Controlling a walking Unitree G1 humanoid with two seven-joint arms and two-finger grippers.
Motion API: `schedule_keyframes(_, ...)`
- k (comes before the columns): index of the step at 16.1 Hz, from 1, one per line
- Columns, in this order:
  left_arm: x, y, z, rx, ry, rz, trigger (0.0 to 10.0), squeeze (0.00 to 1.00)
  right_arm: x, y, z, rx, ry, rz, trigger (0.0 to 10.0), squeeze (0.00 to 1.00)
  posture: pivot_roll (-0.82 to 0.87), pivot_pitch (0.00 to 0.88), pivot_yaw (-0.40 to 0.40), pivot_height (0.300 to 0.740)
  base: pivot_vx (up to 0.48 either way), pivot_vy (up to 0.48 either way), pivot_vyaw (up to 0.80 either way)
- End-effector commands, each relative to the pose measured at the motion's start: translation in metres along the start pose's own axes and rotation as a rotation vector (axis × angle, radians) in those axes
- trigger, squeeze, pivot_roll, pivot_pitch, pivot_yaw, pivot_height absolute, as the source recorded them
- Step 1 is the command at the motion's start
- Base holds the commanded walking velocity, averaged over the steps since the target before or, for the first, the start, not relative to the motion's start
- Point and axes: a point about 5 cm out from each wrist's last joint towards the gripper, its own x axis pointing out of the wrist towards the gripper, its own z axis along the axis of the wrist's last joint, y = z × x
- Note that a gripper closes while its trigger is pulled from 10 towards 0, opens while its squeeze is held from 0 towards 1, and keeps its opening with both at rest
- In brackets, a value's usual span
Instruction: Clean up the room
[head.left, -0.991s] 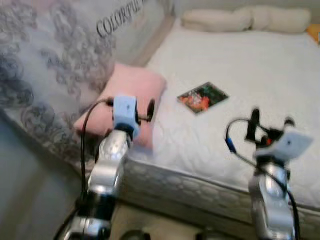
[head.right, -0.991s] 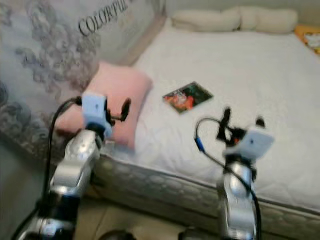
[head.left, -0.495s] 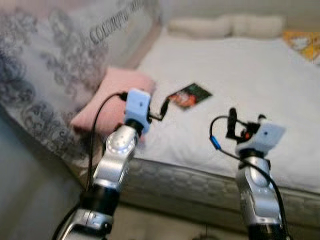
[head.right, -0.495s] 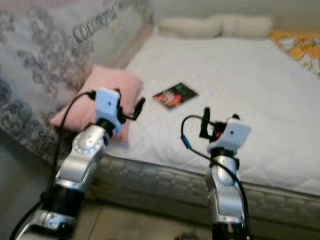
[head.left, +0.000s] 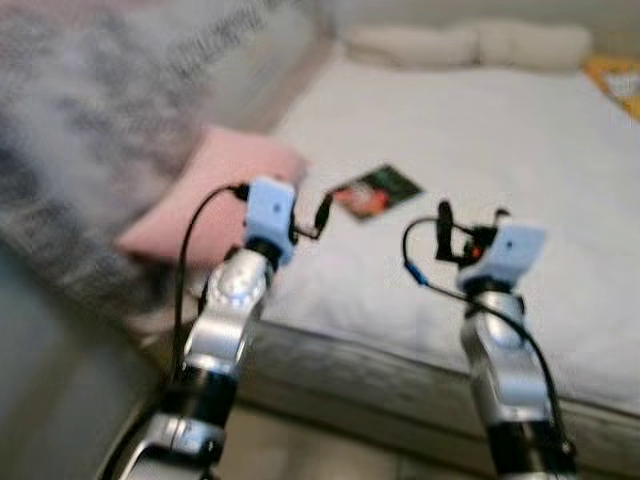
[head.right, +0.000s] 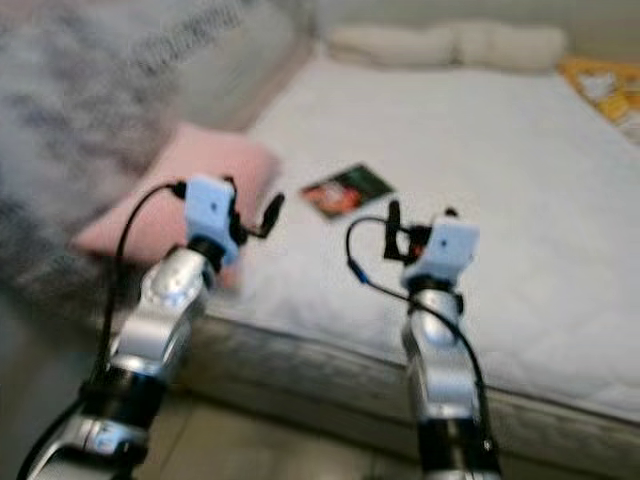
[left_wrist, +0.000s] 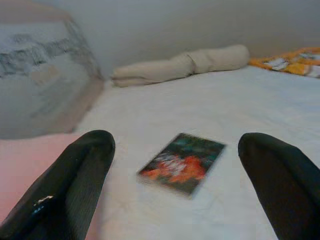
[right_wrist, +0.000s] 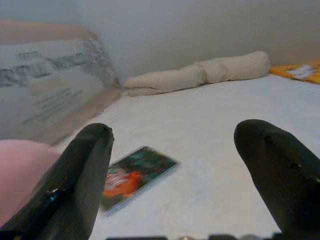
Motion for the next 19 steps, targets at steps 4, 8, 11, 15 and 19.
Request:
schedule_keyframes(4, 0.007, 0.002, -0.007, -0.021, 0.076, 0.052, 10.0, 0.00, -0.002, -0.007, -0.003, -0.023, 0.017, -0.004, 10.0, 0.00, -0.09, 0.000, 0.054, 0.740, 0.456, -0.066, -0.52)
schedule_keyframes(8, 0.008, 0.012, -0.028, -0.034, 0.221, 0.142, 10.0, 0.00, -0.031, -0.027, -0.010, -0.005, 0.004, -0.080, 10.0, 0.00, -0.09, 0.000, 0.058, 0.740, 0.201, 0.131, 0.00)
schedule_keyframes(11, 0.010, 0.014, -0.027, 0.005, 0.223, 0.144, 10.0, 0.00, -0.034, -0.022, -0.017, -0.003, 0.030, -0.065, 10.0, 0.00, -0.10, 0.000, 0.070, 0.740, 0.000, 0.000, 0.00)
schedule_keyframes(15, 0.015, 0.019, -0.030, -0.051, 0.255, 0.193, 10.0, 0.00, -0.031, -0.023, -0.012, 0.008, 0.004, -0.064, 10.0, 0.00, -0.12, 0.000, 0.074, 0.740, 0.000, 0.000, 0.00)
schedule_keyframes(19, 0.016, 0.021, -0.032, -0.074, 0.256, 0.211, 10.0, 0.00, -0.030, -0.024, -0.013, -0.018, 0.012, -0.043, 10.0, 0.00, -0.12, 0.000, 0.069, 0.740, 0.000, 0.000, 0.00)
